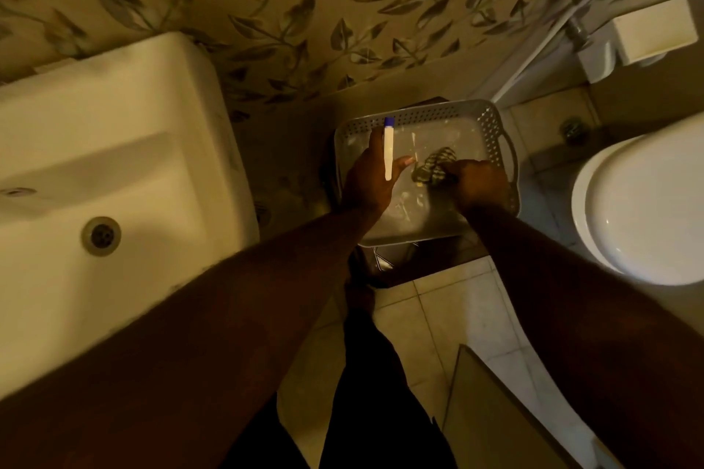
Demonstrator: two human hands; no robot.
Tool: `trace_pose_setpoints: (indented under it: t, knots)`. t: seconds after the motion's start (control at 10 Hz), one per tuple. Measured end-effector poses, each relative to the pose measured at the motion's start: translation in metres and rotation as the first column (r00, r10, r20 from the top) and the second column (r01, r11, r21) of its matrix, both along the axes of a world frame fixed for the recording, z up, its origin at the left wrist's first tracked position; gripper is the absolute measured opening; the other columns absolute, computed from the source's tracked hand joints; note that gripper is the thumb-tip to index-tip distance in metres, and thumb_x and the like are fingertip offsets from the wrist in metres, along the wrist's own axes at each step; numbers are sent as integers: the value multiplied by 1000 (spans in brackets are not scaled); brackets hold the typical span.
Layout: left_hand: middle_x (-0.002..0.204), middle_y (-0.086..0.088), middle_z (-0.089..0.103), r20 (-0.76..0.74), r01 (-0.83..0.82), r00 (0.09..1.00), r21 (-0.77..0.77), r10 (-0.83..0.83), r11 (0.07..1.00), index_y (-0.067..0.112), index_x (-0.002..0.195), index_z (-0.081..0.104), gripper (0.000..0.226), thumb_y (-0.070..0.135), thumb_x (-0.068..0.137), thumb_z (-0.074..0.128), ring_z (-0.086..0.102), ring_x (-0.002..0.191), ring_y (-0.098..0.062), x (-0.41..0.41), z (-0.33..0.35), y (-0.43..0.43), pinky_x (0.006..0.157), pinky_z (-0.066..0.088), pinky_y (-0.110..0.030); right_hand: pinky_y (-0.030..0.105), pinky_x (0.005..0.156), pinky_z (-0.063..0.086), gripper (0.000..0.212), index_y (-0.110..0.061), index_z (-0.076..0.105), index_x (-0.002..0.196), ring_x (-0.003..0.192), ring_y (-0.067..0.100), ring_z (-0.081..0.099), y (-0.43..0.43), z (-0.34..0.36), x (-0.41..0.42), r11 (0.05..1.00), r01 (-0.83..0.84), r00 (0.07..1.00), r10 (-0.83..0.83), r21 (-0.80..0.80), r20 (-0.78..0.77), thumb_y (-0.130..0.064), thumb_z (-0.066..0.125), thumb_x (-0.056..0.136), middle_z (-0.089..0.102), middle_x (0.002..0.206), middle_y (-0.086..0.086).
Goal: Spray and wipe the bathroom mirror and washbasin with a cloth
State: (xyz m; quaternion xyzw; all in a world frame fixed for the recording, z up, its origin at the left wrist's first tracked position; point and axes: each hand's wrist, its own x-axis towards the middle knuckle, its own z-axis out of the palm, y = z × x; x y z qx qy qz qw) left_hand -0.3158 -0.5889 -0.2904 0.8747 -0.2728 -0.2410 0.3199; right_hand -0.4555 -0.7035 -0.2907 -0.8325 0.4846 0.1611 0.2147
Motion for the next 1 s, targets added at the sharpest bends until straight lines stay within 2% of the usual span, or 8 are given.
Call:
trace_pose_setpoints:
  t: [0.1,0.2,0.3,0.4,0.5,0.6,0.8,1.0]
  knots:
    - [106,-11,70,20,39,999,11,-39,999,15,145,37,78,48,82,70,68,95,-28,0,-8,1,78,49,-32,46,100,50,53,-27,63,124,107,29,64,2,-31,-11,986,-159,978,151,-48,-143,-64,42,92,67,120,8]
    - [109,-10,70,-11,38,999,-21,-39,999,15,145,37,76,43,83,72,67,98,-27,-3,-10,4,80,49,-32,45,99,50,48,-24,64,129,112,33,63,14,-16,-9,987,-158,974,160,20,-158,-51,39,99,67,123,11]
    - [115,-10,68,-33,42,999,-22,-42,999,17,147,33,80,40,82,75,66,103,-27,-6,-8,10,83,50,-34,41,99,45,34,-21,66,133,123,33,59,21,-9,-8,984,-151,979,161,92,-125,-23,49,103,65,134,11]
    - [127,-11,62,-83,54,995,20,-52,998,17,149,28,87,33,80,78,63,112,-27,-5,-5,14,88,50,-33,41,100,46,37,-23,62,137,125,32,59,26,-8,-11,976,-169,973,187,137,-136,-20,53,101,62,139,9]
    - [134,-15,55,-96,56,994,75,-49,996,17,150,26,93,17,77,82,58,119,-29,-5,3,17,95,51,-38,48,109,45,43,-24,53,143,131,35,53,33,3,-11,969,-197,961,221,151,-165,-26,55,101,52,147,12]
    - [141,-19,45,-61,126,991,177,-117,976,17,153,21,84,7,85,69,50,126,-34,-3,17,27,104,45,-46,51,117,35,47,-21,48,147,136,39,46,45,22,-14,979,-164,980,176,121,-90,-40,48,104,47,152,16]
    - [147,-16,41,97,189,969,306,-228,933,16,153,23,75,14,88,60,43,134,-32,-7,94,64,109,42,-46,52,109,42,41,-21,56,136,125,40,54,85,81,-26,988,-146,982,152,58,-112,-31,62,96,58,137,14]
    - [133,-16,57,383,449,808,94,-448,889,12,143,44,49,19,95,47,62,106,-33,14,159,144,85,56,-45,47,106,45,46,-24,58,138,125,38,56,131,135,-24,988,-142,990,139,-68,-37,-30,63,92,58,139,12]
